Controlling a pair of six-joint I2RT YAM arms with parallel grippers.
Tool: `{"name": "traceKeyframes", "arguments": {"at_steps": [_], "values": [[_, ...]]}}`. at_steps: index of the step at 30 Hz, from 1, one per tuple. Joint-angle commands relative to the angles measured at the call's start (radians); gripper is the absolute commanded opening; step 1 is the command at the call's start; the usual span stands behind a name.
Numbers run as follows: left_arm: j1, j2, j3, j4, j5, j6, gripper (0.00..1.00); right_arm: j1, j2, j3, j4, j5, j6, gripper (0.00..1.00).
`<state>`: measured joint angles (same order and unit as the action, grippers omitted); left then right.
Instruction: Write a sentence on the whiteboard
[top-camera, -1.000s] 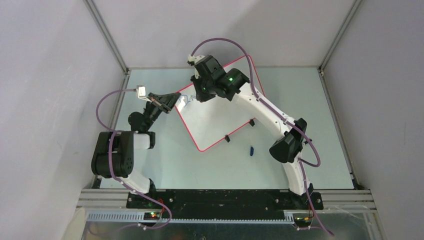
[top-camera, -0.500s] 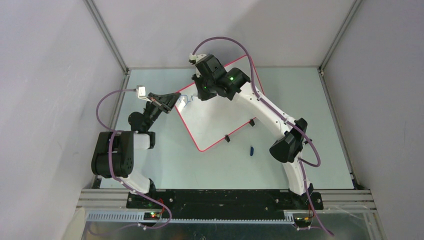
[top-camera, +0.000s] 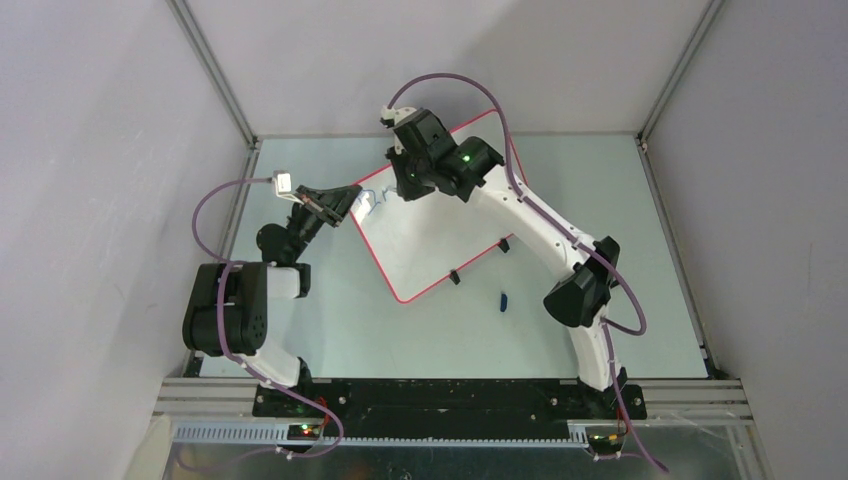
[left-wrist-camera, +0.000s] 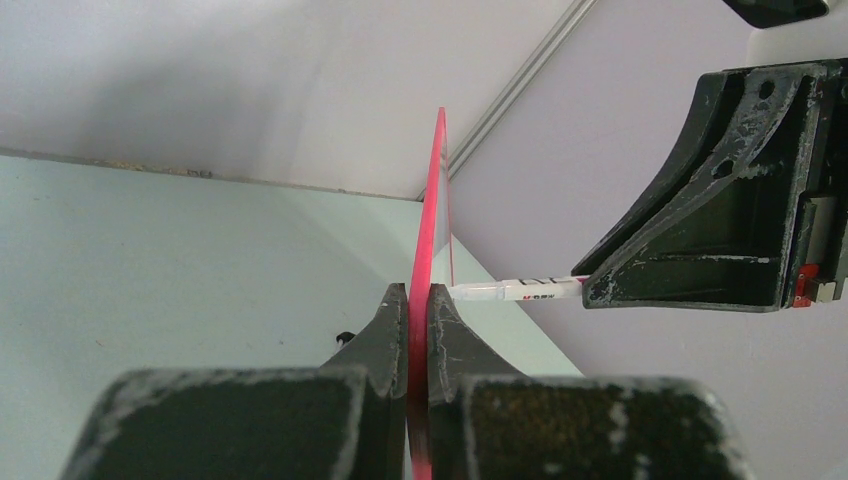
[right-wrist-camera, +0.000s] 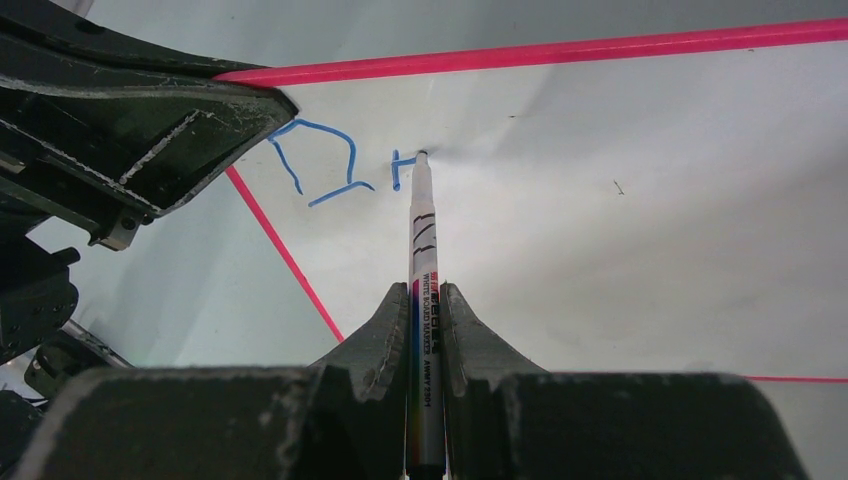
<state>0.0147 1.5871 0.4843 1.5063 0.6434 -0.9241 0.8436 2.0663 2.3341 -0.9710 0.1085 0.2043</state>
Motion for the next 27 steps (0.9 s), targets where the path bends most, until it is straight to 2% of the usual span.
{"name": "traceKeyframes", "arguments": {"at_steps": [1,15,27], "values": [[-0.027,-0.009,-0.009,0.023,0.081,0.117,0.01,-0.007,-0.076,-0.028,0.060,0.017,-0.019,0.00],[-0.027,-0.011,-0.009,0.023,0.081,0.117,0.01,-0.021,-0.095,-0.052,0.046,0.029,-0.013,0.00],[-0.028,-0.009,-0.009,0.023,0.081,0.117,0.01,-0.035,-0.167,-0.152,0.083,0.001,-0.013,0.00]]}}
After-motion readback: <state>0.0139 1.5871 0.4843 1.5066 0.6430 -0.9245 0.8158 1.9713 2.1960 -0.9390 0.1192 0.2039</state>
